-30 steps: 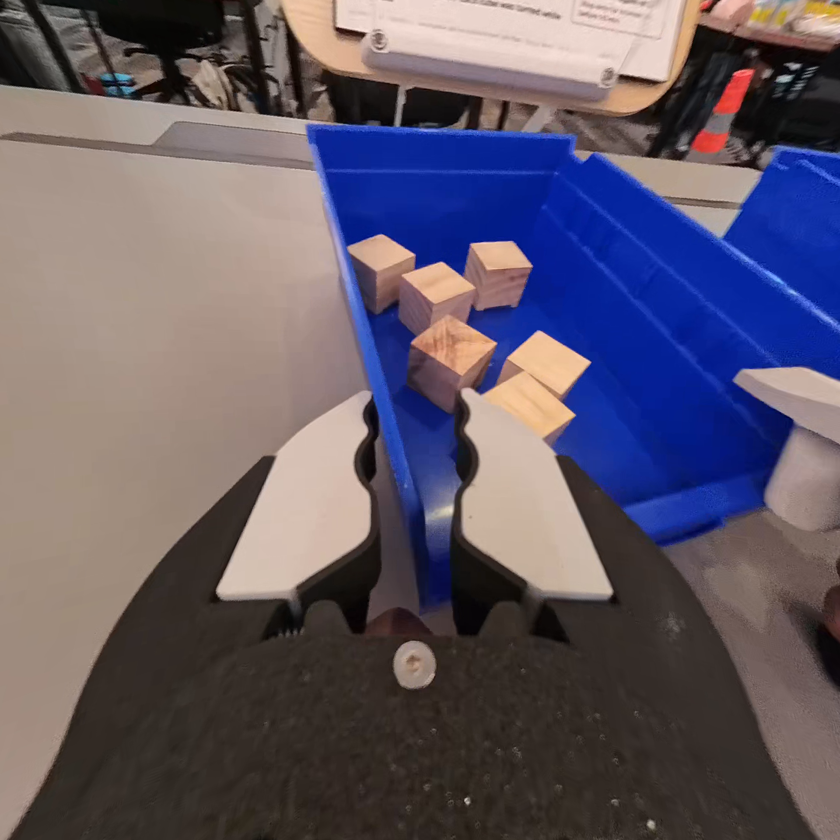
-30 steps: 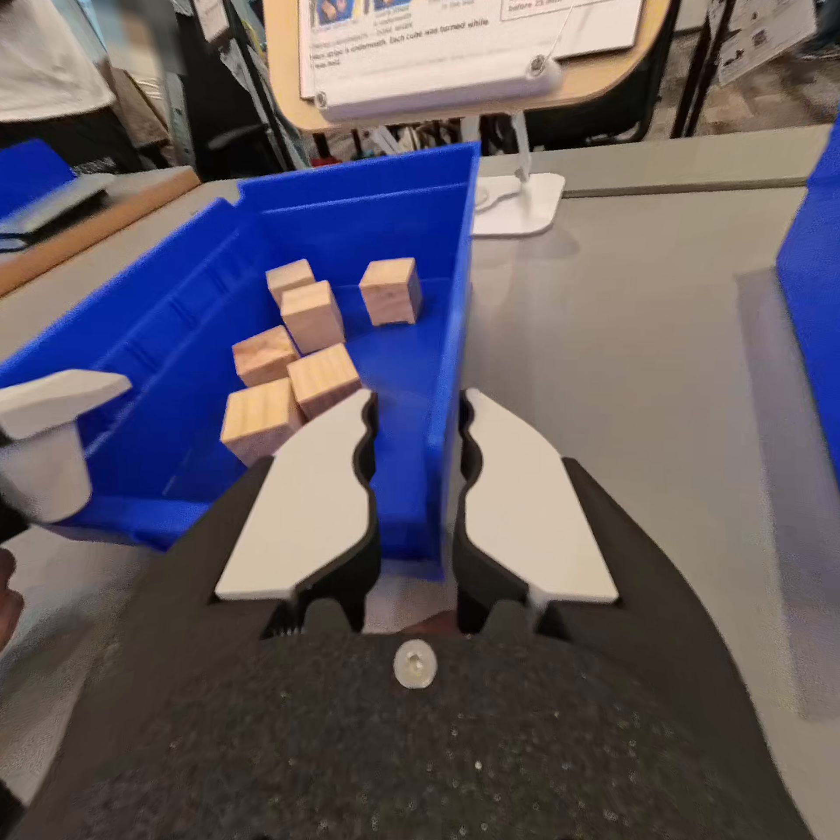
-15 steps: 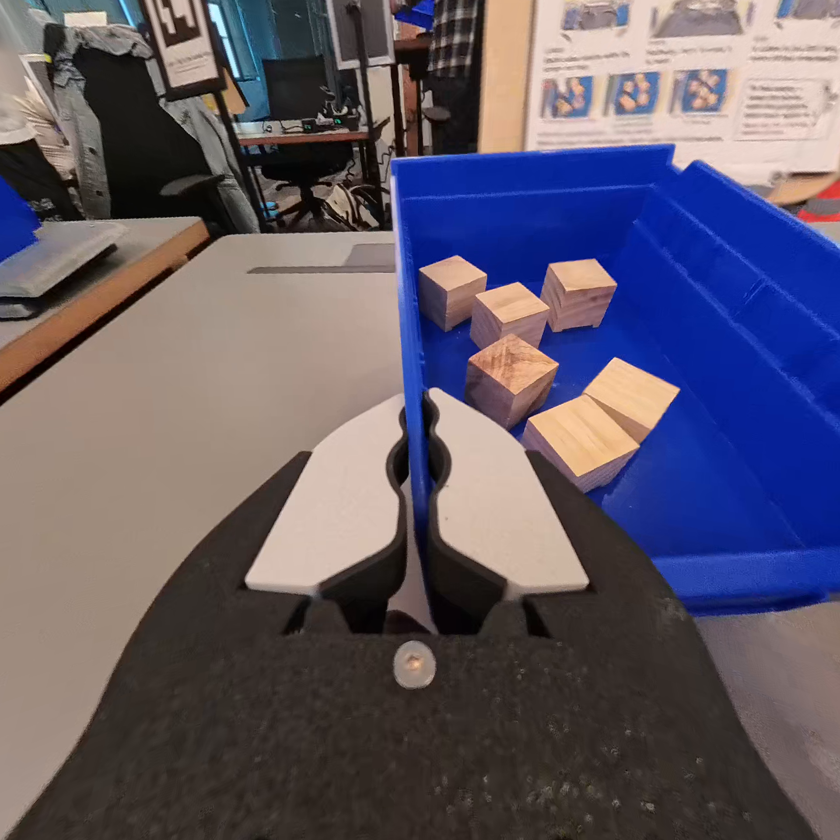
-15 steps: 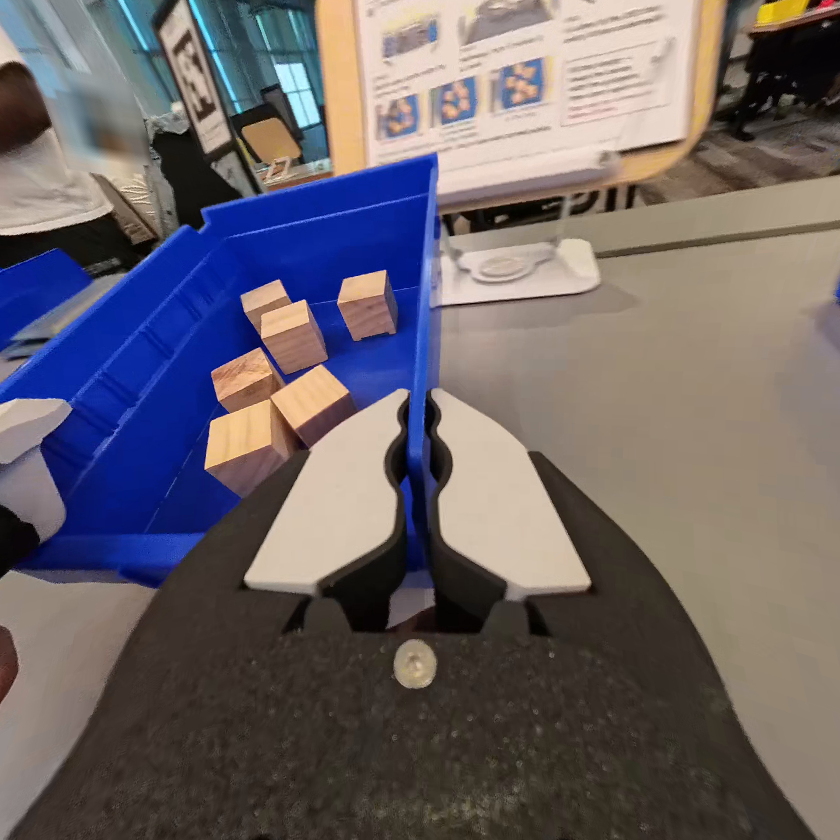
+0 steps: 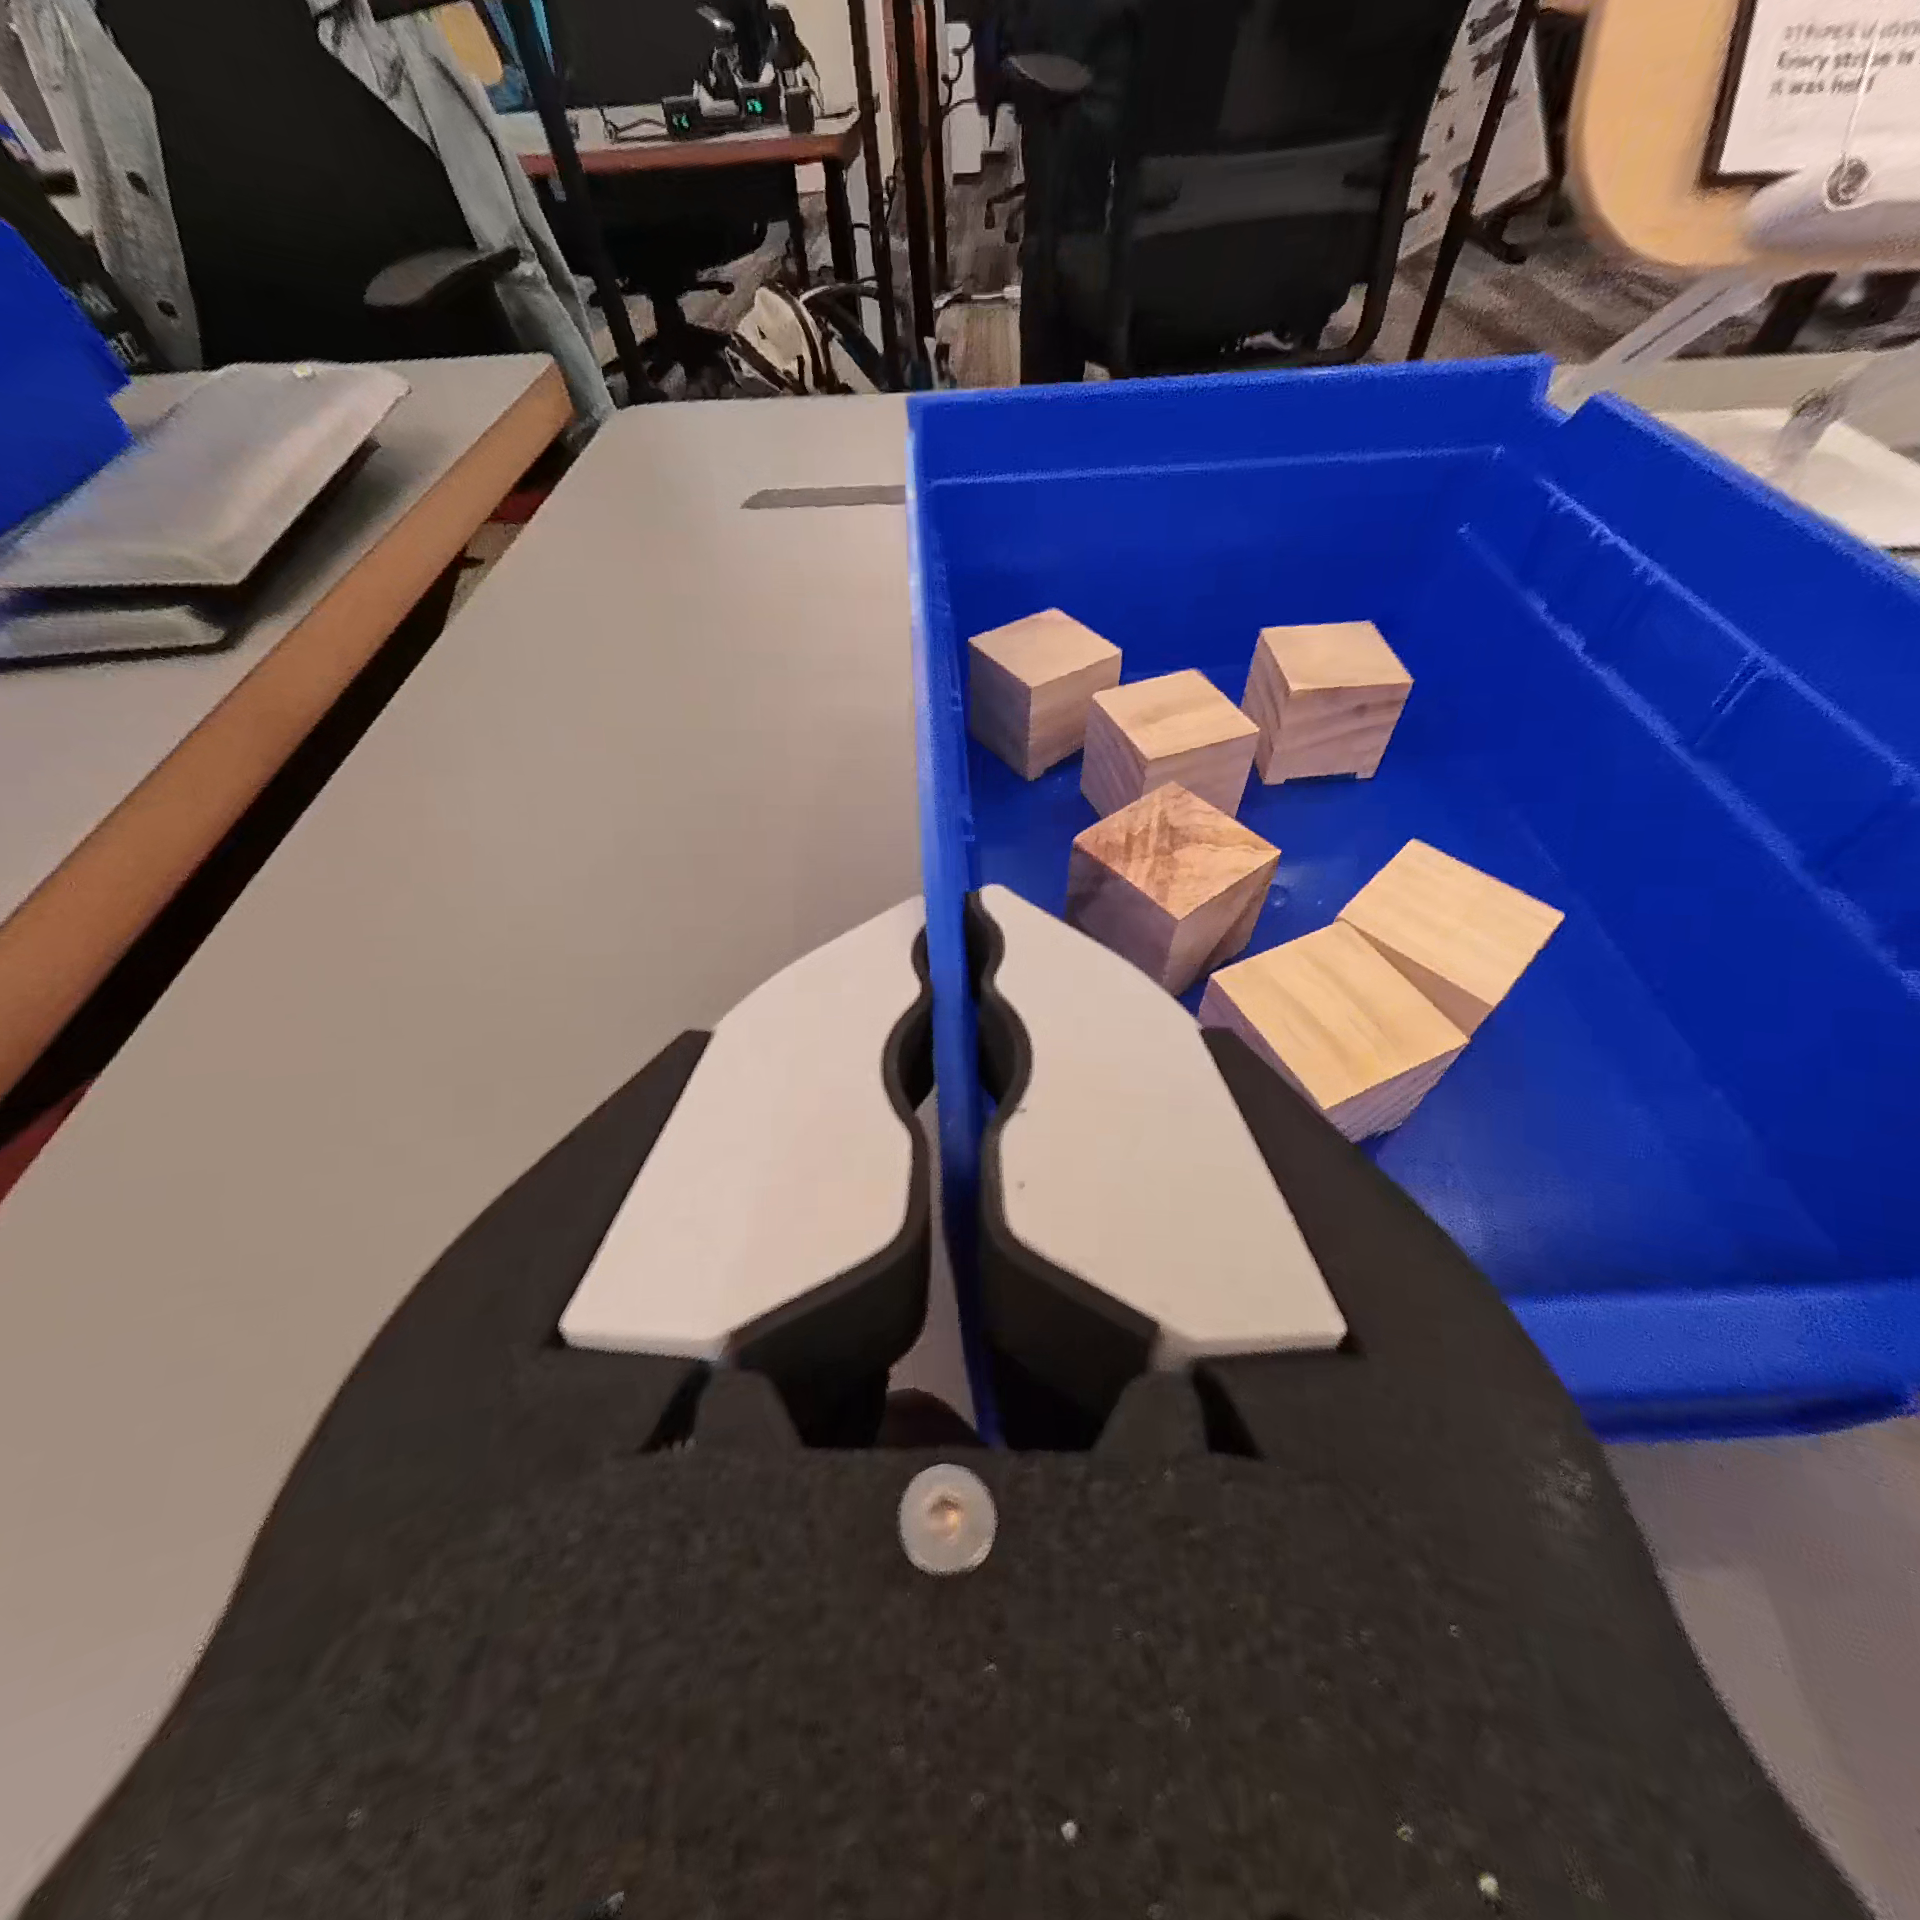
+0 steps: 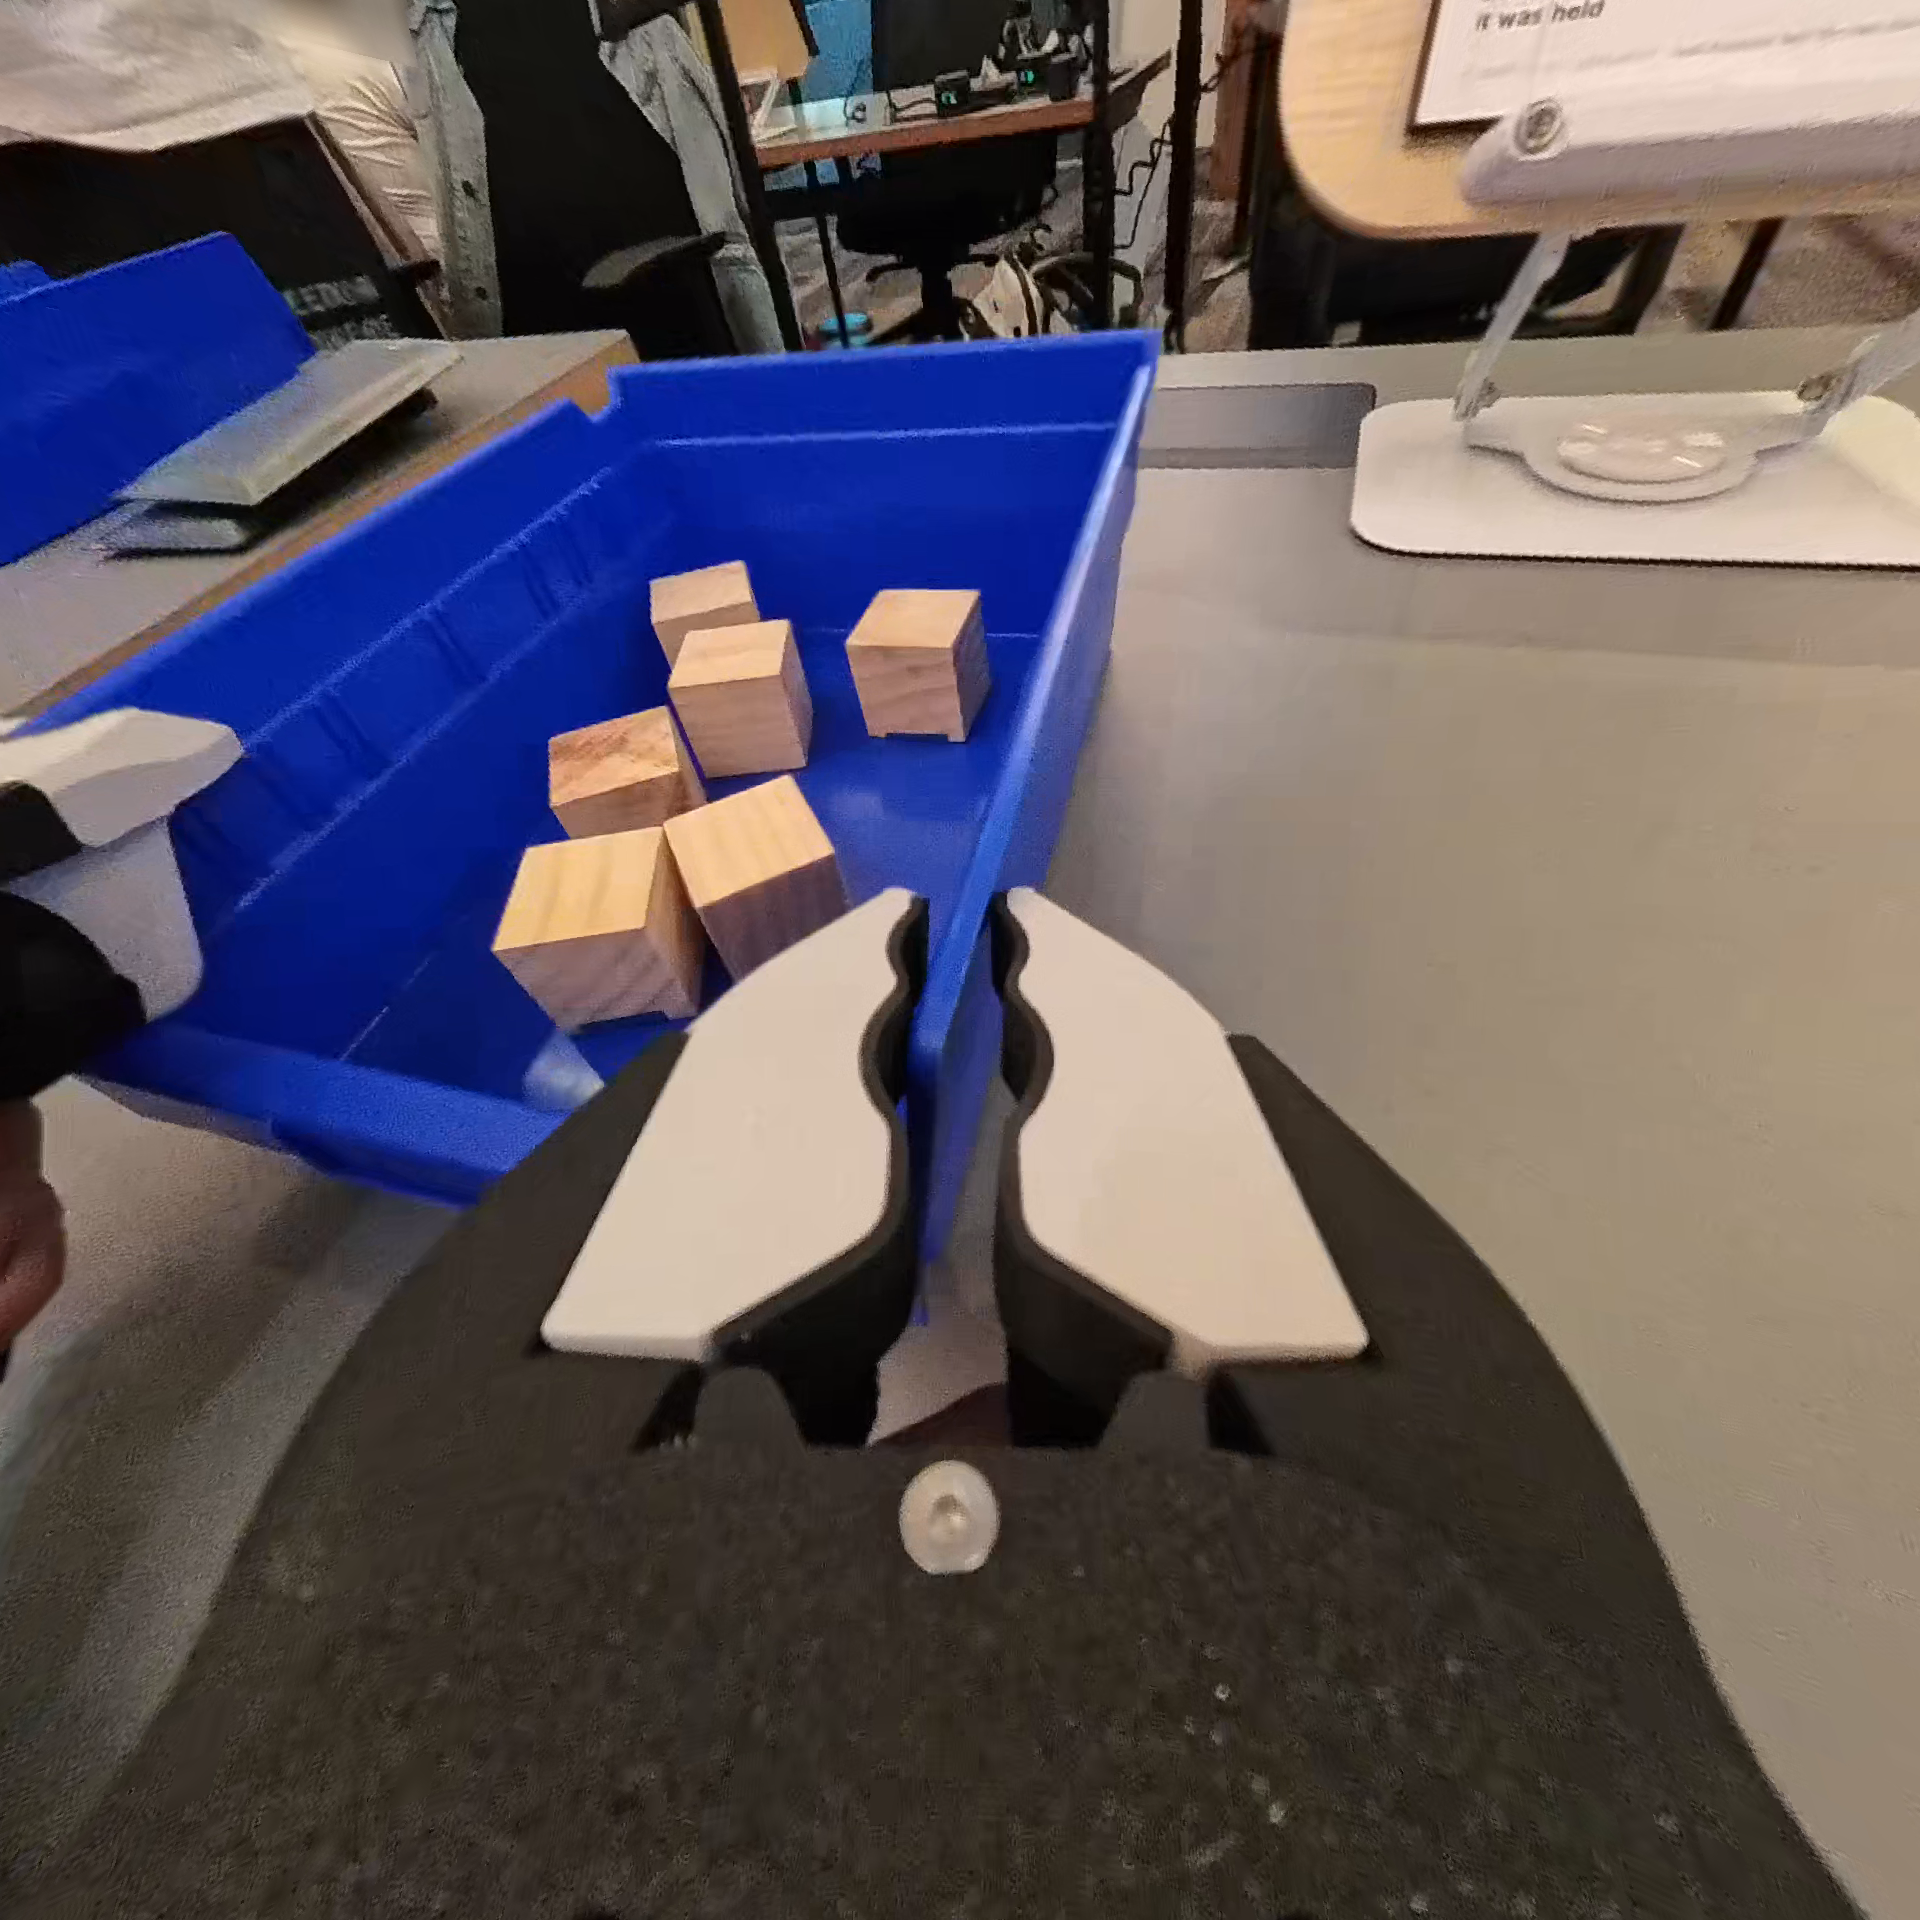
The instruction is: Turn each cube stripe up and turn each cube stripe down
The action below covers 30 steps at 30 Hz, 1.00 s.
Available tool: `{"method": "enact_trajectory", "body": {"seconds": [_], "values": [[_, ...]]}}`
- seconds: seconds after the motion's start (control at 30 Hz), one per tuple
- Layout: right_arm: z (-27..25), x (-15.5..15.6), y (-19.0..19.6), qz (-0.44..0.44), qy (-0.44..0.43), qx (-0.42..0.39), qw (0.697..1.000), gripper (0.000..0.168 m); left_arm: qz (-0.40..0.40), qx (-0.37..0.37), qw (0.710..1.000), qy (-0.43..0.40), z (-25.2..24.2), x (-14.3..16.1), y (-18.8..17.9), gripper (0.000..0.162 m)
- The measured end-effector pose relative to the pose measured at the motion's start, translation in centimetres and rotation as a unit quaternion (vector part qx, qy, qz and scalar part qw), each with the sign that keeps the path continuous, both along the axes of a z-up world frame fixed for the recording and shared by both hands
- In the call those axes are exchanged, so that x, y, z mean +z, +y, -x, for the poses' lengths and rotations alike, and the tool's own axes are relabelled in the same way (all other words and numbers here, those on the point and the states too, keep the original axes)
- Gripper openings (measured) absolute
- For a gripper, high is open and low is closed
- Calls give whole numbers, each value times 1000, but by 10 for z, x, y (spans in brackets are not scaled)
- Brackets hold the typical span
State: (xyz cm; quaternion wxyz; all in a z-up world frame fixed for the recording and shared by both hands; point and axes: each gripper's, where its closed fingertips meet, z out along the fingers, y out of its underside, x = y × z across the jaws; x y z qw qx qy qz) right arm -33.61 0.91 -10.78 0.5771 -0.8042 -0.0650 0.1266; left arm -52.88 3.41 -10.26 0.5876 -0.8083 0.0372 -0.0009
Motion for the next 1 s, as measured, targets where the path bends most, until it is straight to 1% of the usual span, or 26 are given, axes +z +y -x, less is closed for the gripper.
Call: {"method": "enact_trajectory", "body": {"seconds": [0.1, 0.13, 0.17, 0.2, 0.23, 0.27, 0.3, 0.37, 0.4, 0.43, 0.47, 0.5, 0.53, 0.57, 0.6, 0.63, 0.67, 0.7, 0.77, 0.83, 0.9, 1.0], "values": [[8, -1, -4, -21, 12, 41, 999, 20, -6, -2, 1000, -25, 6, -4, 5, 3], [10, -1, -5, -24, 11, 59, 998, 23, 0, 6, 999, -33, 8, -6, 6, 6], [8, -2, -8, -16, 4, 72, 997, 30, 6, 22, 999, -37, 12, -8, 6, 19], [5, -2, -11, -7, -6, 92, 996, 39, 22, 40, 998, -32, 16, -10, 5, 45], [3, -4, -19, 10, -21, 132, 991, 47, 37, 57, 997, -26, 22, -11, 1, 60], [-2, -9, -29, 34, -40, 176, 983, 59, 44, 77, 996, -26, 28, -8, -3, 61], [-11, -16, -41, 68, -60, 218, 972, 70, 43, 92, 994, -38, 33, -1, -9, 63], [-40, -27, -74, 136, -87, 307, 938, 76, 26, 96, 991, -91, 29, 22, -24, 70], [-58, -29, -90, 158, -90, 344, 921, 80, 18, 87, 988, -126, 23, 36, -32, 70], [-79, -29, -102, 174, -93, 374, 906, 79, 8, 55, 984, -169, 7, 51, -40, 69], [-104, -28, -109, 180, -96, 381, 902, 79, -4, 2, 977, -212, -18, 68, -48, 70], [-131, -23, -107, 172, -95, 365, 910, 79, -14, -64, 968, -244, -50, 83, -58, 70], [-158, -16, -104, 152, -88, 343, 923, 75, -23, -129, 956, -263, -86, 95, -68, 70], [-184, -7, -101, 122, -74, 319, 937, 68, -17, -187, 945, -268, -125, 97, -80, 68], [-210, 2, -97, 89, -61, 289, 951, 64, 7, -225, 942, -249, -159, 89, -92, 65], [-235, 11, -95, 56, -47, 259, 963, 66, 38, -232, 949, -211, -184, 72, -99, 64], [-257, 18, -96, 23, -34, 235, 971, 66, 67, -216, 960, -164, -200, 51, -101, 61], [-276, 21, -98, -5, -24, 215, 976, 67, 84, -207, 967, -126, -213, 36, -104, 54], [-310, 21, -102, -39, -10, 165, 985, 68, 80, -205, 973, -77, -234, 17, -108, 49], [-324, 22, -108, -39, 7, 153, 987, 69, 50, -191, 978, -64, -246, 8, -112, 46], [-331, 26, -110, -47, 22, 149, 988, 69, 36, -201, 977, -61, -257, 5, -120, 43], [-332, 31, -109, -54, 22, 153, 986, 69, 20, -187, 982, -17, -254, 5, -122, 44]]}}
